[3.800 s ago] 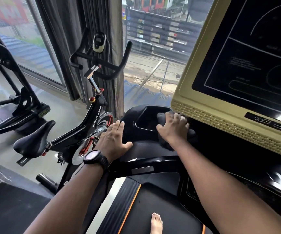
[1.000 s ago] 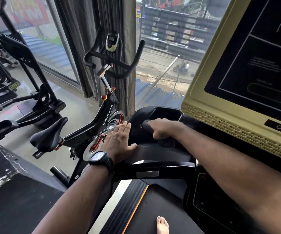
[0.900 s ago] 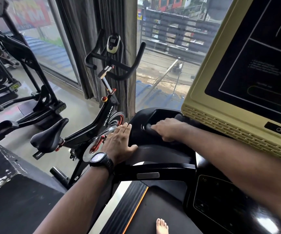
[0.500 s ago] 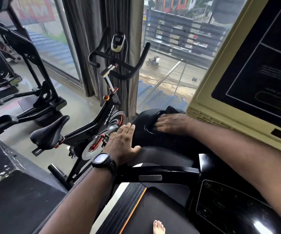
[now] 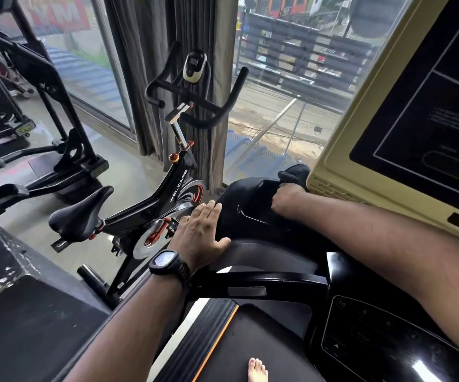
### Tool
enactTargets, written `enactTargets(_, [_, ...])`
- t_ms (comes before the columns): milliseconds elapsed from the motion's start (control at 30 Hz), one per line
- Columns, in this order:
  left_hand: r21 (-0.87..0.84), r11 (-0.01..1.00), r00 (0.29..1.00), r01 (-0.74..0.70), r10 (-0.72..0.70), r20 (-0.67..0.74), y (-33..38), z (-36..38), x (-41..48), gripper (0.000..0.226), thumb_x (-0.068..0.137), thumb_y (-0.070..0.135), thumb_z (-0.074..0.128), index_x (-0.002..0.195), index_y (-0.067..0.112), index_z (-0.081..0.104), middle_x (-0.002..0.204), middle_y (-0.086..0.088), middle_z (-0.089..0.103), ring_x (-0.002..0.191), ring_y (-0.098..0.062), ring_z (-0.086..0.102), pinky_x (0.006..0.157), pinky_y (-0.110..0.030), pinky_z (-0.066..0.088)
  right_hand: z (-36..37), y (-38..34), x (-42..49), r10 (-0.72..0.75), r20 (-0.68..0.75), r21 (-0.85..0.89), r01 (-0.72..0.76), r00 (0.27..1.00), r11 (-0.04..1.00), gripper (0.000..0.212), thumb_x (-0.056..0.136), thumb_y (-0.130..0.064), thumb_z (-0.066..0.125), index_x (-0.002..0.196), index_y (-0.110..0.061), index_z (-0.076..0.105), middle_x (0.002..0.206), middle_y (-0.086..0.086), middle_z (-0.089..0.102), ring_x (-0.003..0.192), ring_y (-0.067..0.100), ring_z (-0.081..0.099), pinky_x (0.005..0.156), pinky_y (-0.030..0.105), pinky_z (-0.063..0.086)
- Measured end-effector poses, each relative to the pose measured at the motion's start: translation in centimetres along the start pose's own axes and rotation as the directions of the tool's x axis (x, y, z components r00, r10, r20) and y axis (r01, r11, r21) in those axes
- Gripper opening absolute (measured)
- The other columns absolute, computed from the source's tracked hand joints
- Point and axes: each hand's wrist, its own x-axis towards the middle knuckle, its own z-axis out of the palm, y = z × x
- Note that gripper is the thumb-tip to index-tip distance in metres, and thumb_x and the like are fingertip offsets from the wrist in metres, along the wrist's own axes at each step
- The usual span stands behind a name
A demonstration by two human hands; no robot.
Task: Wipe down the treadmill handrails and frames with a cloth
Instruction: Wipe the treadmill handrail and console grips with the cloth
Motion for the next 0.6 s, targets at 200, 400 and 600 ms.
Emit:
enactTargets(200, [-0.020, 1.000, 1.000, -0.003, 0.004, 0.020, -0.1, -0.4, -0.1, 0.094, 0.074, 0.064, 0.035, 0.155, 0.017, 0.023, 0.162, -0.003, 0.024, 0.149, -0.018, 0.020, 0.117, -0.047, 0.030, -1.1, -1.5, -1.6, 0.167, 0.003, 0.241, -0.163, 0.986, 0.957, 0.035, 0.104, -0.013, 0.046, 0.134, -0.017, 0.064, 0.140, 0.003, 0.061, 0.135, 0.031, 0.051, 0.108, 0.048, 0.043])
enactTargets(400, [-0.035, 0.999, 1.000, -0.006, 0.007, 0.016, 0.0, -0.5, 0.0, 0.093, 0.075, 0.061, 0.040, 0.154, 0.016, 0.025, 0.161, -0.004, 0.026, 0.148, -0.020, 0.022, 0.117, -0.047, 0.029, -2.6, -2.9, -3.8, 0.405, -0.220, 0.762, -0.103, 0.887, 0.640, 0.027, 0.095, -0.003, 0.048, 0.116, -0.005, 0.064, 0.120, 0.014, 0.067, 0.112, 0.037, 0.064, 0.078, 0.036, 0.043])
enactTargets(600, [-0.024, 1.000, 1.000, -0.009, 0.010, 0.027, 0.1, -0.6, -0.1, 0.092, 0.077, 0.062, 0.042, 0.154, 0.015, 0.024, 0.162, -0.006, 0.025, 0.149, -0.021, 0.022, 0.116, -0.048, 0.030, -3.8, -5.4, -3.2, 0.722, 0.228, 0.950, 0.014, 0.653, -0.312, 0.041, 0.096, 0.000, 0.042, 0.137, 0.002, 0.039, 0.136, 0.024, 0.053, 0.124, 0.044, 0.053, 0.102, 0.050, 0.044])
